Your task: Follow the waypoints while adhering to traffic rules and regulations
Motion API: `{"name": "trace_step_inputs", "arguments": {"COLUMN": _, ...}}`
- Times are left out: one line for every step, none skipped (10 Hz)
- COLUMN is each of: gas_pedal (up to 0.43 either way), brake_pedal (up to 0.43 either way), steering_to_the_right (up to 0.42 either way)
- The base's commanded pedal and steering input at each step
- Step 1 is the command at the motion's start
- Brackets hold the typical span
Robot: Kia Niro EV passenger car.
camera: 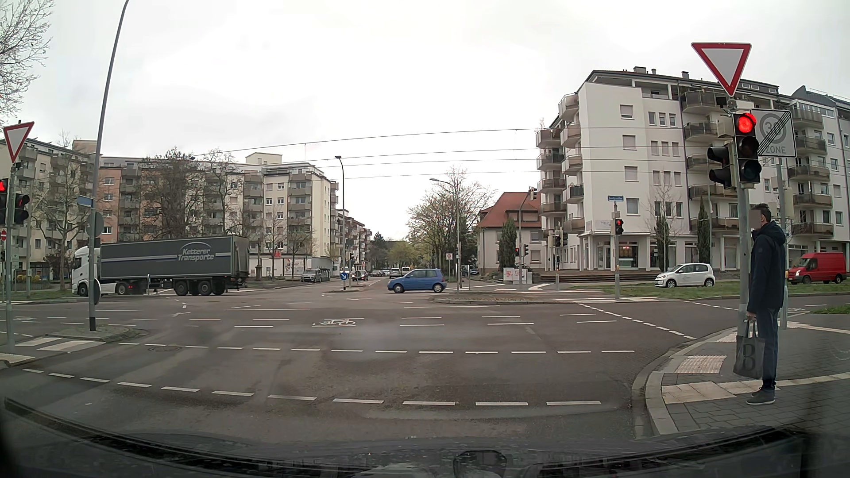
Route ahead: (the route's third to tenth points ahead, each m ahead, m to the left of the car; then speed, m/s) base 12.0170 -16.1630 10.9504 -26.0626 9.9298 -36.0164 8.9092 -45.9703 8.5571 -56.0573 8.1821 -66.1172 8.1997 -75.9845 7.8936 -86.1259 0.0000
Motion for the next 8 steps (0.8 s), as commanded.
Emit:
{"name": "trace_step_inputs", "arguments": {"gas_pedal": 0.0, "brake_pedal": 0.262, "steering_to_the_right": -0.081}}
{"name": "trace_step_inputs", "arguments": {"gas_pedal": 0.0, "brake_pedal": 0.256, "steering_to_the_right": -0.082}}
{"name": "trace_step_inputs", "arguments": {"gas_pedal": 0.0, "brake_pedal": 0.256, "steering_to_the_right": -0.081}}
{"name": "trace_step_inputs", "arguments": {"gas_pedal": 0.0, "brake_pedal": 0.262, "steering_to_the_right": -0.081}}
{"name": "trace_step_inputs", "arguments": {"gas_pedal": 0.0, "brake_pedal": 0.256, "steering_to_the_right": -0.082}}
{"name": "trace_step_inputs", "arguments": {"gas_pedal": 0.0, "brake_pedal": 0.262, "steering_to_the_right": -0.082}}
{"name": "trace_step_inputs", "arguments": {"gas_pedal": 0.0, "brake_pedal": 0.262, "steering_to_the_right": -0.081}}
{"name": "trace_step_inputs", "arguments": {"gas_pedal": 0.0, "brake_pedal": 0.256, "steering_to_the_right": -0.081}}
